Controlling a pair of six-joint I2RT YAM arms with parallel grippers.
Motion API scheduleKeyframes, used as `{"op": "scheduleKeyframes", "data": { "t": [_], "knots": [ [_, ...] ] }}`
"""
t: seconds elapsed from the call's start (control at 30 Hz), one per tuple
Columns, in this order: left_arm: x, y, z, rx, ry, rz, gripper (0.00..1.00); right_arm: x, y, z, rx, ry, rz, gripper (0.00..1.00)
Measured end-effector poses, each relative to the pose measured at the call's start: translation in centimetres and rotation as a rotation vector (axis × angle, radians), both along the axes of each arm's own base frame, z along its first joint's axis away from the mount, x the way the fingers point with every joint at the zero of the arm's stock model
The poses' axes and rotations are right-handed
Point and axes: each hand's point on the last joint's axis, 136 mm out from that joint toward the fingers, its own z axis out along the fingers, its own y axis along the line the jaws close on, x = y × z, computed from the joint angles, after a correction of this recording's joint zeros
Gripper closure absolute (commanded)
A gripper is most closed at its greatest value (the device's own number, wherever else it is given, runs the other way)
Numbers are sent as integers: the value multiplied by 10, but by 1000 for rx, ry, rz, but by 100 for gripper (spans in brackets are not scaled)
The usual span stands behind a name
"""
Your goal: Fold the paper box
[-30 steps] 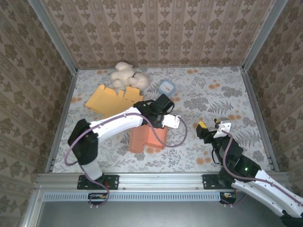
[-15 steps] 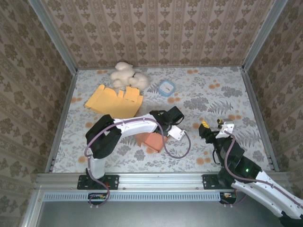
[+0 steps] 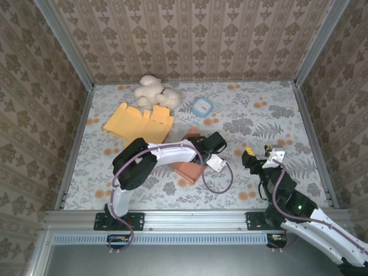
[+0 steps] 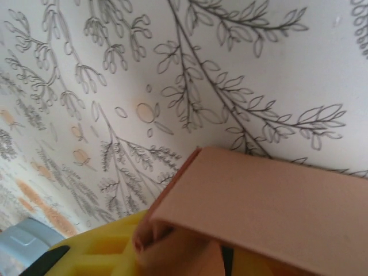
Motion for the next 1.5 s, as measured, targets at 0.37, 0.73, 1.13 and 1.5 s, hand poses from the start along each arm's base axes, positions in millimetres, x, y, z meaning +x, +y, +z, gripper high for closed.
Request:
{"op": "scheduleKeyframes", "data": {
  "t": [0.37, 0.73, 1.13, 1.5],
  "knots": [
    [0, -6, 25, -59, -37, 25, 56, 0, -1, -1, 0, 3, -8, 24],
    [-1, -9, 146, -509, -62, 275, 51, 1, -2, -1, -1, 4, -12, 24],
    [-26, 117, 226, -1217, 152, 1074, 37, 1, -2, -3, -8, 11, -14, 24],
    [-75, 145, 143, -1352, 430, 1291, 26, 11, 7, -27, -101, 101, -14, 24]
  ]
}}
